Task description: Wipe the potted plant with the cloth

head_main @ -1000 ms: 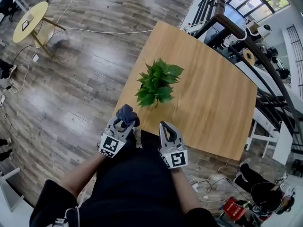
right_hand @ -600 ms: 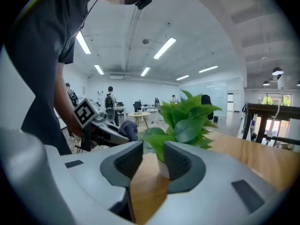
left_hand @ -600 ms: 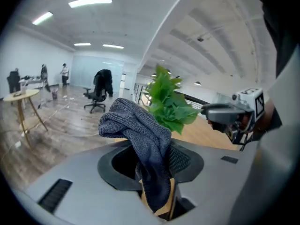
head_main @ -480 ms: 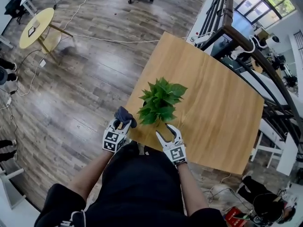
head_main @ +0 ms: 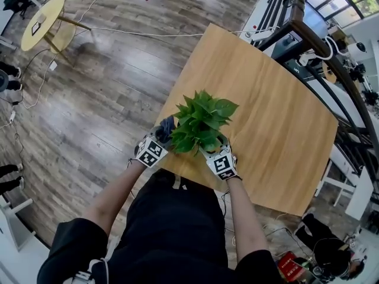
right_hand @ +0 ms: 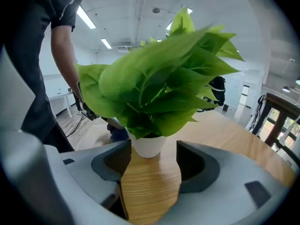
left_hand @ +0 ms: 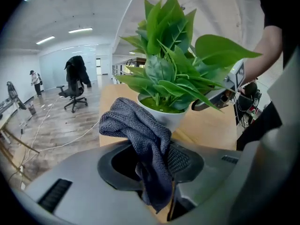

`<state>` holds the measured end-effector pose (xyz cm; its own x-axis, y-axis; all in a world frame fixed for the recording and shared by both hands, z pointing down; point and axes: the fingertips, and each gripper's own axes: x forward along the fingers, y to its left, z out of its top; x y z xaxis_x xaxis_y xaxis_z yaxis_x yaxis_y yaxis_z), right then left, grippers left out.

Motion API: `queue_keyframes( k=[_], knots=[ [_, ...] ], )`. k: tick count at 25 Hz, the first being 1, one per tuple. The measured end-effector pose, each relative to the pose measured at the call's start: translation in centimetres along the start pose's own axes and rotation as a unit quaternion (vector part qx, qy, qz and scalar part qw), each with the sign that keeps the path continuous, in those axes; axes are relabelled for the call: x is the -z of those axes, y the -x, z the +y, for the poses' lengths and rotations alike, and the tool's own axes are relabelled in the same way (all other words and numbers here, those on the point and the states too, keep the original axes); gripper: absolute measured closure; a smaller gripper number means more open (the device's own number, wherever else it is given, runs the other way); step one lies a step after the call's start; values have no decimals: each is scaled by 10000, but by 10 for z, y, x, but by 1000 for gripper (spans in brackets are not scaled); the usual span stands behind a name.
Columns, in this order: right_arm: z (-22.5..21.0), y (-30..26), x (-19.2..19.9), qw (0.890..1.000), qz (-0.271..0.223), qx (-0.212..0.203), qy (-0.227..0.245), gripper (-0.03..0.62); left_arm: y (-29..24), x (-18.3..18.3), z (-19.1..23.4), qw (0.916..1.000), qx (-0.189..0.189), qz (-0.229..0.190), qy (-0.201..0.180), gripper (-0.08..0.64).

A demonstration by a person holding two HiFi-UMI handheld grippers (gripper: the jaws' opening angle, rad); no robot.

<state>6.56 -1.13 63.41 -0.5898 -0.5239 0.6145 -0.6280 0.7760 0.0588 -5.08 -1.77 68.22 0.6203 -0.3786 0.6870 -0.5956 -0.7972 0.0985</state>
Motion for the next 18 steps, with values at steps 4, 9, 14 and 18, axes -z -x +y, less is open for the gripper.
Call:
queue_keyframes(
  k=[4,9,14,18],
  knots=[
    [-1,-7,-13,9996,-169,-224,98,313,-7,-8,-3,9996,212,68,-144,397],
    [10,-14,-18,9986,-305,-338,285,313,-10,-8,-14,9982,429,160,-391,397],
    [9,-17,-17,9988,-424,-134,-219,313,-11,-6,-27,9973,583,190,-410,397],
    [10,-17,-16,9990,-381,-6,-222,314,-13,-3,-42,9973,705,123,-141,397]
  ],
)
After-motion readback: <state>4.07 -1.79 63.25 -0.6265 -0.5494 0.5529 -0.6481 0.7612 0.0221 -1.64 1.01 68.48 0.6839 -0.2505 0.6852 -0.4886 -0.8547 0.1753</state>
